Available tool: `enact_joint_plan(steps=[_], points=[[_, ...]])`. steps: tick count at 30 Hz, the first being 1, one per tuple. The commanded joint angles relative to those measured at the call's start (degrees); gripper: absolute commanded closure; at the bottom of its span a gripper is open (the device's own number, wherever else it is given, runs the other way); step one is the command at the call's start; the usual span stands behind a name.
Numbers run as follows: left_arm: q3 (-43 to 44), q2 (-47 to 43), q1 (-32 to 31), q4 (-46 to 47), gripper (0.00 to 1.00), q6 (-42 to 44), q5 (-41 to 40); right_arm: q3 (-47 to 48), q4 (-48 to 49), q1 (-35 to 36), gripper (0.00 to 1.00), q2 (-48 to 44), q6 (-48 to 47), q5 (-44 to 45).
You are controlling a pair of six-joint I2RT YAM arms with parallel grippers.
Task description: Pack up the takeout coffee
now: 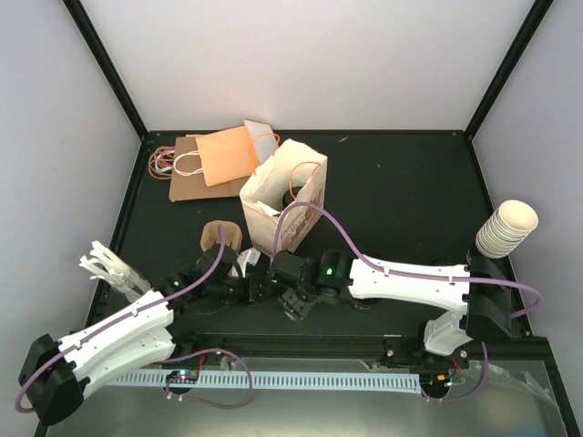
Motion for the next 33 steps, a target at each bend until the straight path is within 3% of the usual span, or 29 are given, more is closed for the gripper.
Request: enact_joint_plan(steps=[1,6,14,23,33], points=[[1.75,-2.51,0.67,-1.45,0.78,-0.6,-1.94,-3.14,-0.1,-0.12,0.28,2.0,-1.21,-4.32],[0.68,-3.04,0.77,1.63,0.69,-1.5,-0.02,-4.2,-0.81,-0.55,0.28,2.1,-1.91,-4.87],[-0.5,-1.2,0.76,5.18,0.64,-1.64,2.74,-4.45,-1.4,-0.61,0.28,3.06,-2.78,-5.69],[-0.96,1.53,0.76,4.37,0.77,-0.78,2.48,-3.78,-2.95,-0.66,0.28,3.9,-3.02,-4.38],[-2.97,2.58,0.77,3.27,0.8,-0.42,2.82,-3.54,-3.06,-0.59,0.28,4.31,-2.87,-3.91]])
